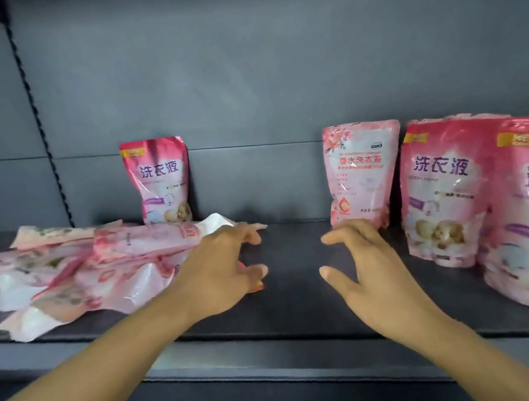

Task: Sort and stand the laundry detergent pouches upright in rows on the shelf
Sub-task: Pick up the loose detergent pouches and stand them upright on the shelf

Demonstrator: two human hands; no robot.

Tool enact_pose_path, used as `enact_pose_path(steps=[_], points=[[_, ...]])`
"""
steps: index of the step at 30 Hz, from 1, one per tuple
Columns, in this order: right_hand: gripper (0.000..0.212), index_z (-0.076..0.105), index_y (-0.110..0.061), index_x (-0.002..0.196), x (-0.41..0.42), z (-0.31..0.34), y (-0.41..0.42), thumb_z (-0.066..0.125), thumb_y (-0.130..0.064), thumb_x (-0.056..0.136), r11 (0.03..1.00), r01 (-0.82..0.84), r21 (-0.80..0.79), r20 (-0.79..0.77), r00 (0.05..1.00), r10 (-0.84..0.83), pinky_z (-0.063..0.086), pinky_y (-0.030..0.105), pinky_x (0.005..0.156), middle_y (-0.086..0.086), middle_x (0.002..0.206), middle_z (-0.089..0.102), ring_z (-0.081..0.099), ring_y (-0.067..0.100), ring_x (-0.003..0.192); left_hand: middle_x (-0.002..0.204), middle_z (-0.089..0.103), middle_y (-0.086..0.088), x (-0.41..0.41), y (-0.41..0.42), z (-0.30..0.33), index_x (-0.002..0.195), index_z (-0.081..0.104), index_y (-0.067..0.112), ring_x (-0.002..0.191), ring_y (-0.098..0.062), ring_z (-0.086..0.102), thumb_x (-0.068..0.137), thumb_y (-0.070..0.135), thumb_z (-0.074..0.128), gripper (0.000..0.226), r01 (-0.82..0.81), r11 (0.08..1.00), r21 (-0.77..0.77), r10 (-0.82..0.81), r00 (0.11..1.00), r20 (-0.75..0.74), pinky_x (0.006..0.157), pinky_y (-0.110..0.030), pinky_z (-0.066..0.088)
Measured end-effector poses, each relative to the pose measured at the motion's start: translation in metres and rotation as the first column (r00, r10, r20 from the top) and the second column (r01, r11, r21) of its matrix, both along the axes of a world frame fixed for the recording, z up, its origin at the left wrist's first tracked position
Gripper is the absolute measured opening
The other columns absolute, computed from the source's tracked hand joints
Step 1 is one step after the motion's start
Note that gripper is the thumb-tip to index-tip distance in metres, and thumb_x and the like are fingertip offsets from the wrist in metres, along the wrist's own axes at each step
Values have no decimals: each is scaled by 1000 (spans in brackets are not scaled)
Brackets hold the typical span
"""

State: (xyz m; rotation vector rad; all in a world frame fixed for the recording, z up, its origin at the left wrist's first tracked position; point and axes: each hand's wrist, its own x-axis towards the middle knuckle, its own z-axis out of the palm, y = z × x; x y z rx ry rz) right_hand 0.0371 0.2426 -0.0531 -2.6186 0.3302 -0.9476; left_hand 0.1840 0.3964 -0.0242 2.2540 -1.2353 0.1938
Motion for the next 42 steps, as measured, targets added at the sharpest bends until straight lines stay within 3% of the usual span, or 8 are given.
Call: enact_pose_path(steps=[7,13,19,23,29,31,37,42], points=[[38,49,-20,124,103,16,23,60,-29,89,922,63,382,-105,994,-24,41,23,90,-8,121,49,53,9,110,129,56,-3,97,60,21,125,51,21,116,-23,53,84,24,65,43,-169,978,119,163,985,58,94,-33,44],[32,52,-2,116,190,11,7,57,-24,93,444,158,882,-107,985,-138,51,36,88,20,114,59,62,31,102,130,54,0,180,69,33,127,47,22,109,-21,54,89,30,58,40,-207,948,242,209,978,18,92,-32,45],[24,53,1,117,239,0,-10,46,-9,97,126,70,990,-38,970,-239,51,33,62,20,116,62,61,26,79,122,56,-8,235,42,37,125,56,9,97,-22,50,94,30,47,38,-121,871,475,143,990,-11,83,-28,40],[16,55,2,108,256,-2,-18,47,-3,95,106,108,988,-77,963,-258,56,35,49,22,113,60,60,27,73,112,60,-17,254,20,31,106,60,6,94,-25,58,98,33,41,34,-33,816,577,124,985,-119,80,-31,43],[15,56,5,105,266,-6,-27,51,6,90,96,196,976,-165,951,-263,50,32,33,20,82,63,63,28,57,118,59,-9,270,-12,12,119,57,9,101,-23,57,99,32,41,34,-41,890,454,199,930,-308,86,-31,46],[12,55,6,101,261,-5,-29,50,7,91,125,159,979,-118,952,-282,53,35,41,21,85,63,62,28,63,101,61,-9,272,-23,11,109,58,5,86,-21,57,97,23,45,25,-115,917,382,246,917,-313,73,-28,46],[14,50,-8,89,222,12,-30,41,-2,98,199,-21,980,73,964,-255,52,46,72,20,102,64,63,30,77,107,65,-7,270,-37,15,104,62,8,100,-24,60,87,49,59,44,-62,925,374,223,886,-406,91,-34,48],[12,53,-7,102,181,24,-38,41,-9,99,235,-32,972,99,955,-280,48,60,89,20,110,66,65,38,100,90,68,-4,260,-32,29,95,68,16,75,-17,59,90,22,63,9,-5,975,224,127,836,-534,64,-28,46]])
